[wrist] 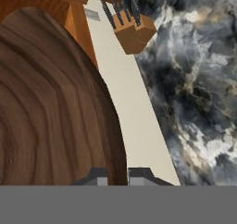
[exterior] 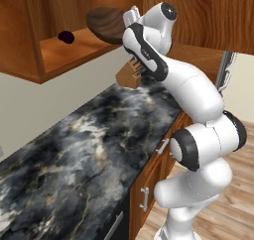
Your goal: Pick the mug and place it in the sink. Pick the bowl and place it in the open cabinet and then close the cabinet.
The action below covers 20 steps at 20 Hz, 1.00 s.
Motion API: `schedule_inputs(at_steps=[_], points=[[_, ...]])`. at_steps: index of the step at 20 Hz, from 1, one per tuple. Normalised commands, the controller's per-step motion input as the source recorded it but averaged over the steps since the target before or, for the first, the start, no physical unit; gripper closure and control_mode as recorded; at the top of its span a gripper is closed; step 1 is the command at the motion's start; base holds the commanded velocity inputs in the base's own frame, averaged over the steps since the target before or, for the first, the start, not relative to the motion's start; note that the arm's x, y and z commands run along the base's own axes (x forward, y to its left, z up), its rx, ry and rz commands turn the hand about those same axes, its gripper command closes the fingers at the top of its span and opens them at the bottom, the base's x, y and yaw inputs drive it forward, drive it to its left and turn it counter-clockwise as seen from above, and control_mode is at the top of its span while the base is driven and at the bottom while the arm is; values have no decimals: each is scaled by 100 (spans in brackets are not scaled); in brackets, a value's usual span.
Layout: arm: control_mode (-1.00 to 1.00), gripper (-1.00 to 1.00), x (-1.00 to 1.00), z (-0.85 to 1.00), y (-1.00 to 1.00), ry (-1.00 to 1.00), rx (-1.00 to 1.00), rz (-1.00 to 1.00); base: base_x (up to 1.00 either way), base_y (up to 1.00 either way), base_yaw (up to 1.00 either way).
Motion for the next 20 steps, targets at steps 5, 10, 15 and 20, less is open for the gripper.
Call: schedule_inputs(at_steps=[5, 10, 15, 20], points=[[-100, 100, 46, 0, 25, 0, -5, 0, 0, 0, 0], [-100, 100, 49, 0, 29, 0, 0, 0, 0, 0, 0], [-100, 100, 48, 0, 26, 0, 0, 0, 0, 0, 0], [-100, 100, 33, 0, 7, 0, 0, 0, 0, 0, 0]])
